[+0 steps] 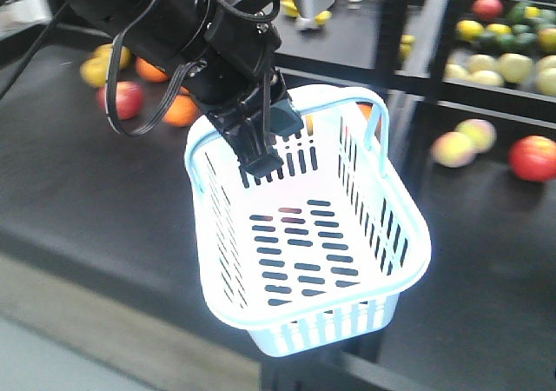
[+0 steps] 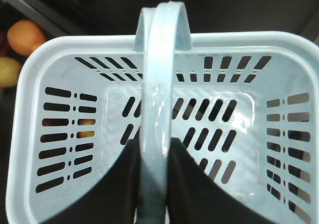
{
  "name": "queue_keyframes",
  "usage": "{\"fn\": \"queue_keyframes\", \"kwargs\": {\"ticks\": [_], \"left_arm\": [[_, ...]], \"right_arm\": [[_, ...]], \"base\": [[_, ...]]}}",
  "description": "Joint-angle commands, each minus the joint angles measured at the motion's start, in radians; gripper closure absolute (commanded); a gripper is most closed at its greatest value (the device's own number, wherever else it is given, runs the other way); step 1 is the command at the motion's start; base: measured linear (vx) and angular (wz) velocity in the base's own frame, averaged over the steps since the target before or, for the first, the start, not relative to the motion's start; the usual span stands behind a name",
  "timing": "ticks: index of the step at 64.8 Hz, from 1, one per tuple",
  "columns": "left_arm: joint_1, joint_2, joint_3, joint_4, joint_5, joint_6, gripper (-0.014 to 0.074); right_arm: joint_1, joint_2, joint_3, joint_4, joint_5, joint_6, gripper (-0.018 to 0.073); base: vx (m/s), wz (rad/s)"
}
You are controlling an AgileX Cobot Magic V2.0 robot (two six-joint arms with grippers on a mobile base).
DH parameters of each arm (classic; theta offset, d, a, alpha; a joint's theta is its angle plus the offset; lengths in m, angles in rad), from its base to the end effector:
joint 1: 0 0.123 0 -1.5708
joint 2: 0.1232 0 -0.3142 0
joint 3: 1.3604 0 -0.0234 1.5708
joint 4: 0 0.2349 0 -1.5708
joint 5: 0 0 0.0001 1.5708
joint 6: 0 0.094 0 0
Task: Pick three apples into basket with both arms
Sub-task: 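Carry the basket in the left gripper while the base drives away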
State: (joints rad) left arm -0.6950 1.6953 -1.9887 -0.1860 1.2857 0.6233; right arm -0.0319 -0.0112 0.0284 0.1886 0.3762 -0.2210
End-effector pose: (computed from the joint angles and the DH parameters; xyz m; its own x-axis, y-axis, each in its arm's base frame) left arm 0.2534 -0.2330 0.4640 -0.1205 0.7924 -0.5980 0.9267 0.3058 0.2185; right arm 0.0102 0.0062 0.1701 -0.2937 -0.0358 -0.9552 -0.0473 0.9986 -0.0229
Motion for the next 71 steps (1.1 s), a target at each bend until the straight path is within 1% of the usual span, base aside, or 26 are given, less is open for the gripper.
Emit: {"fn": "queue_keyframes", "kwargs": {"ticks": [1, 71], "left_arm": [[-0.004, -0.045, -0.035, -0.02, -0.035, -0.011, 0.0603], [-0.004, -0.045, -0.035, -0.02, -0.035, -0.011, 0.0603]], "right_arm": [[-0.001, -0.012, 0.003, 0.003, -0.068, -0.001, 0.0564], [-0.001, -0.012, 0.003, 0.003, -0.075, -0.001, 0.0564]], "base": [[-0.15, 0.59], [-0.15, 0.6]]}}
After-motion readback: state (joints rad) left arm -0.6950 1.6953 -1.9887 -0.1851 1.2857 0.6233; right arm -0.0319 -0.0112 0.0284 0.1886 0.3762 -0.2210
